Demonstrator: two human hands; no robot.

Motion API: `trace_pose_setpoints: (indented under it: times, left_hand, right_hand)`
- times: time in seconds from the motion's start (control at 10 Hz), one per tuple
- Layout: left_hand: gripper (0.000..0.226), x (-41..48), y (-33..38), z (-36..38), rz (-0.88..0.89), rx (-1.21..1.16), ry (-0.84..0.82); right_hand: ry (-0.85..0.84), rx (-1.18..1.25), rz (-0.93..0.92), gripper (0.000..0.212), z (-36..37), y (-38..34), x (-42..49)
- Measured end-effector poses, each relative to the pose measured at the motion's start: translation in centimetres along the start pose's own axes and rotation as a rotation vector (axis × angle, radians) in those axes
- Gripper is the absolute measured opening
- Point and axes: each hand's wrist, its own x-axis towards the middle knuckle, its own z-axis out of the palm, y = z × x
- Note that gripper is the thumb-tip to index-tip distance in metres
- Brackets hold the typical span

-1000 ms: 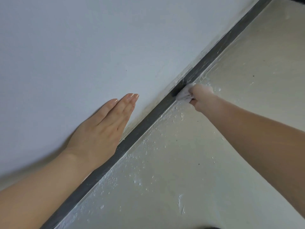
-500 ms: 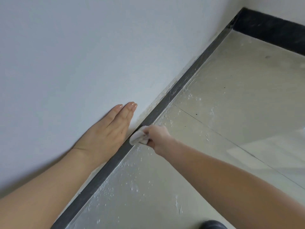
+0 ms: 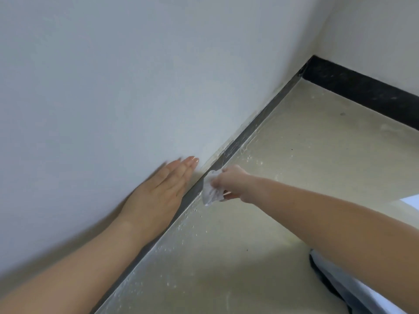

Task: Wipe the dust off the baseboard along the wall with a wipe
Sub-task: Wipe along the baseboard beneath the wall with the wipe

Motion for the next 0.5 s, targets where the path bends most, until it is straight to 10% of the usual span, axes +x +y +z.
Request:
trace_pose_setpoints:
  times: [0.3, 0.5]
  left_hand:
    - [0.059, 9.6, 0.4, 0.8, -0.067, 0.142, -0.009]
    - [0.058, 11.3, 1.0, 1.0, -0.028, 0.202, -0.140]
  right_hand:
    - [-0.071, -0.217, 0.000, 0.011, -0.6, 1.7, 5.2]
    - [-0.159, 0.205, 0.173, 0.003, -1.3, 2.5, 8.1]
